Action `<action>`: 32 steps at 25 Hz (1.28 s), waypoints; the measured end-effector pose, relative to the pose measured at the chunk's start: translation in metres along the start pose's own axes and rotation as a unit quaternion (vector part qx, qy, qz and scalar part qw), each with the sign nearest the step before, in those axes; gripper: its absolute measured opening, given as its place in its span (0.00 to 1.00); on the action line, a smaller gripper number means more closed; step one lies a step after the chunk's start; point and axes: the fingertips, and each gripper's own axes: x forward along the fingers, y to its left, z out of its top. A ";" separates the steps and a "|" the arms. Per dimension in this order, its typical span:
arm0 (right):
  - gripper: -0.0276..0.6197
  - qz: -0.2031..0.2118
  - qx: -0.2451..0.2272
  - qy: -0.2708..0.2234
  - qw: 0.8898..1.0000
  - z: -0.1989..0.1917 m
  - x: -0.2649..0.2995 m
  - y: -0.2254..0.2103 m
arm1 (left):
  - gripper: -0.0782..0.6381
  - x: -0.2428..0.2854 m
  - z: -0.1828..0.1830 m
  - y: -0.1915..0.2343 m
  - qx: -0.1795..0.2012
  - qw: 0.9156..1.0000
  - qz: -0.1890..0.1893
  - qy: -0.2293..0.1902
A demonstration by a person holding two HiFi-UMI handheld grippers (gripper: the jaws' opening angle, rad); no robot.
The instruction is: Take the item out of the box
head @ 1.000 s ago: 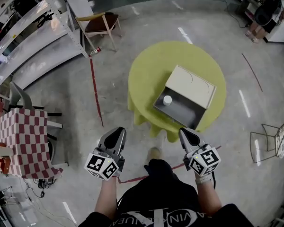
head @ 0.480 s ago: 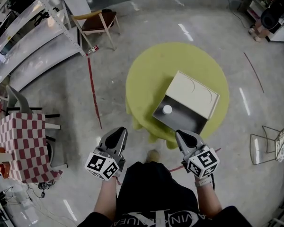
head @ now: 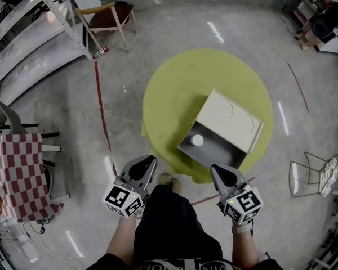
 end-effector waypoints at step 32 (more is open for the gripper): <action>0.32 -0.023 -0.069 0.111 0.991 -0.006 0.092 -0.029 | 0.15 0.061 -0.033 0.023 0.005 0.998 -0.045 0.038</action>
